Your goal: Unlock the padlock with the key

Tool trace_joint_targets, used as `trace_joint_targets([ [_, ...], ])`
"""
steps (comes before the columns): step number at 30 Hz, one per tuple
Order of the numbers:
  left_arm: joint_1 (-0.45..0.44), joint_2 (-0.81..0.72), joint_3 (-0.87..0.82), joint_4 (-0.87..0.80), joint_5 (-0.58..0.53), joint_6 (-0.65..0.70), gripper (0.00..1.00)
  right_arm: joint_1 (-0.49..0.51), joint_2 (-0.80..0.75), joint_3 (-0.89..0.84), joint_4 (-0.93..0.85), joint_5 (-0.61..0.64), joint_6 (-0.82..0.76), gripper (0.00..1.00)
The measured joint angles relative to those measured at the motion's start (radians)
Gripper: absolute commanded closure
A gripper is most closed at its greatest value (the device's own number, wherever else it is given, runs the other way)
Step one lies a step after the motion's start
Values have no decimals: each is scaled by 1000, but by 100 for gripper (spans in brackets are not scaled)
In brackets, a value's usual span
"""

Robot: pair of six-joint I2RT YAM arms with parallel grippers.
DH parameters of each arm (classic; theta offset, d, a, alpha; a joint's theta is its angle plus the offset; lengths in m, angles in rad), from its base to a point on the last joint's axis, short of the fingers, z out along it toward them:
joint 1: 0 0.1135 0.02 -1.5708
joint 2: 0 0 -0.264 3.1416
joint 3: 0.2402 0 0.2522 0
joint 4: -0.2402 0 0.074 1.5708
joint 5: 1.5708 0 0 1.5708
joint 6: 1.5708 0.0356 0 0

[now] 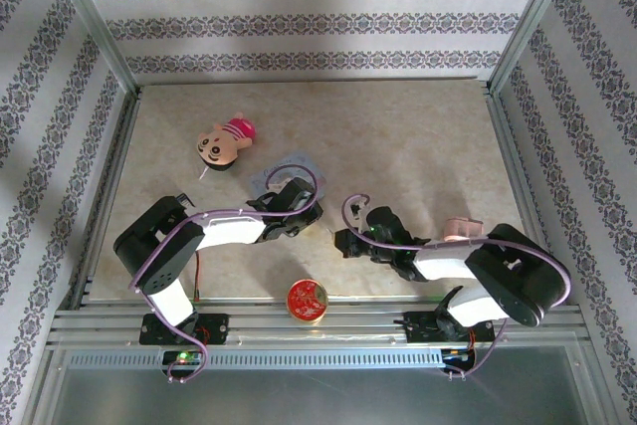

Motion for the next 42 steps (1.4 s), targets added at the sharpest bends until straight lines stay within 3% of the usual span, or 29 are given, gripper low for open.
trace_joint_targets([
  [42, 13, -17, -53, 88, 52, -34, 80, 45, 138, 78, 151, 60, 19, 100],
])
